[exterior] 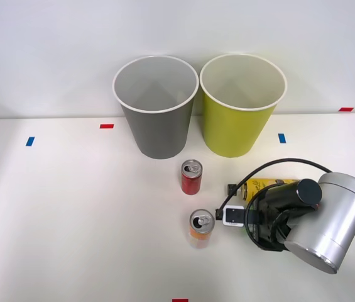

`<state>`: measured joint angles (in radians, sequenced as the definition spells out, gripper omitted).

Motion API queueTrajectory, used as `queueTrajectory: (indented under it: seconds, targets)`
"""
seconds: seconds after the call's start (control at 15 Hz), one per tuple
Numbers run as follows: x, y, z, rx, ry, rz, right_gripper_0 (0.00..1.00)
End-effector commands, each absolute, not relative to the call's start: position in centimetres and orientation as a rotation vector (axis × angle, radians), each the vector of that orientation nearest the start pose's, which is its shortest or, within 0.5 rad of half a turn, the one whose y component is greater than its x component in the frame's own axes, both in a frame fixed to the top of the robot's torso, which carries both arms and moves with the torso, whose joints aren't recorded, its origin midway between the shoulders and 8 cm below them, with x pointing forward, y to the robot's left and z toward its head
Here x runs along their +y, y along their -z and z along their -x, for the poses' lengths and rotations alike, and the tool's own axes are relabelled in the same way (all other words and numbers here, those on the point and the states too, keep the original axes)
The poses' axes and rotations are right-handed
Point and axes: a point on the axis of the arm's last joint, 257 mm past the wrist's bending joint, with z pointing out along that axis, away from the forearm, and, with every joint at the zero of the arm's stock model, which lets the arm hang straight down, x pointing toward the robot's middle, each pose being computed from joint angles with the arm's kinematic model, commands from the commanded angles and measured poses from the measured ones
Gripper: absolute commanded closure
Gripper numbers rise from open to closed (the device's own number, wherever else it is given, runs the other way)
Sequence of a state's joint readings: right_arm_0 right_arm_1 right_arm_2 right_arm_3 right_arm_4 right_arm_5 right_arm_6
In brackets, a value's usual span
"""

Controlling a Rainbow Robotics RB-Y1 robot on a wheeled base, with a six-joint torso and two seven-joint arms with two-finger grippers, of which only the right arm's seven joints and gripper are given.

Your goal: Put cans in the gray bin, plastic bottles in the light green bin

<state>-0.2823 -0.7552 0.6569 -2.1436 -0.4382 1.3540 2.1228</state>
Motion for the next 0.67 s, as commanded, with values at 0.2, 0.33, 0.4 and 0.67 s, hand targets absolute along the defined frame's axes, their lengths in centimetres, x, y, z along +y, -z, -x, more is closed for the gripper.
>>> queueTrajectory:
  seconds: [0.2,0.33,0.4,0.67]
  targets:
    - [-13.2,27.6,-38.3,1.882,0.161,1.613,1.0]
    - [-12.3,25.1,-38.4,1.857,0.074,1.495,1.0]
    - [-12.0,23.8,-38.4,1.841,0.045,1.444,1.0]
    - [-11.9,17.7,-38.8,1.778,-0.06,1.218,1.0]
